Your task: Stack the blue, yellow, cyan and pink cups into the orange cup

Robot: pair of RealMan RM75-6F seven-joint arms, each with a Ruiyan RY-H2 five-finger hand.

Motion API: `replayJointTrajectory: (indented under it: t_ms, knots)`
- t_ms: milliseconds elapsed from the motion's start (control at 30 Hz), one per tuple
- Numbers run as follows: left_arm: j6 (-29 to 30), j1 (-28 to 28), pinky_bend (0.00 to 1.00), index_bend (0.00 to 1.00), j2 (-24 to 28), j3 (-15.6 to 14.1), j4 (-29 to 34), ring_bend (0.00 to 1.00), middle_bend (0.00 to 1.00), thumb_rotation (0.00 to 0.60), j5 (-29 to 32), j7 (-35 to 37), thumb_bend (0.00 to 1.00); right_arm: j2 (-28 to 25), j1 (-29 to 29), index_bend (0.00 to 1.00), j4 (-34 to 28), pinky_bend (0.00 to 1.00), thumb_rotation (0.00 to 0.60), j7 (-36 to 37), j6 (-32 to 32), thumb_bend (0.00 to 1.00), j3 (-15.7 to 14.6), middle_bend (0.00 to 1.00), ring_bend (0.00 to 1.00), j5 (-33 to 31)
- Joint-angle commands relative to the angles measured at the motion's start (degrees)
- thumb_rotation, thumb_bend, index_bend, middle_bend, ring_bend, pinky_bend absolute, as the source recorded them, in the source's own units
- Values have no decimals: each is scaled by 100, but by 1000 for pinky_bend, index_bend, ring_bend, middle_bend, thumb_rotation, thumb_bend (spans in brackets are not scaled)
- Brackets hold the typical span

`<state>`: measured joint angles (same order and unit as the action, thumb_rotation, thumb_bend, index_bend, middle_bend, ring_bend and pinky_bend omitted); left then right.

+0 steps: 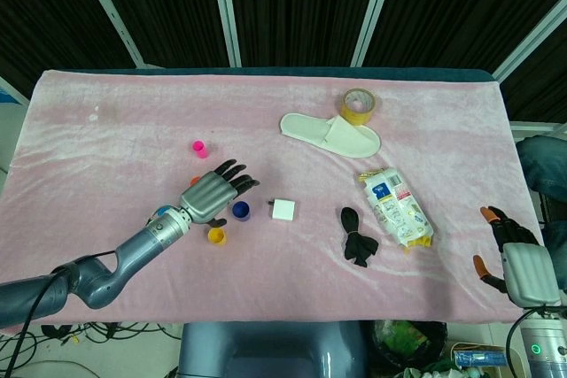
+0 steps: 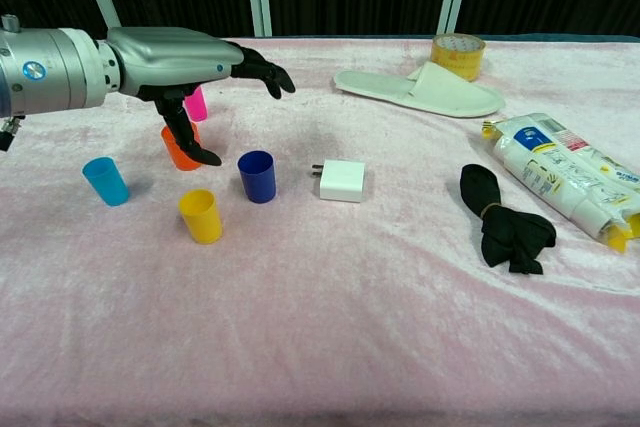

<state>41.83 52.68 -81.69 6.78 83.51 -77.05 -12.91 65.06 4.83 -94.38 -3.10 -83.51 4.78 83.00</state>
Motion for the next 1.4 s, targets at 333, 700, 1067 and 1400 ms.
replayJointTrajectory:
  t_ms: [333, 700, 1067, 1400]
  knots:
    - [-157, 133, 0, 179, -244, -82, -319, 0, 223, 600, 38, 70, 199, 0, -4, 145, -9, 237, 600, 5, -6, 292, 5, 100, 171, -11]
    - [-323, 300, 0, 282, -741, -146, -981, 0, 309, 600, -25, 314, 250, -6, -4, 144, -29, 237, 600, 36, 11, 292, 35, 100, 171, -80]
    - [-329, 341, 0, 403, -977, -212, -1386, 0, 419, 600, -128, 559, 337, -6, 2, 145, -42, 237, 600, 46, 37, 292, 60, 100, 172, -145]
    - [-125, 291, 0, 459, -779, -155, -1217, 5, 496, 600, -165, 689, 355, -15, -4, 144, -50, 237, 600, 57, 29, 292, 64, 100, 172, -152]
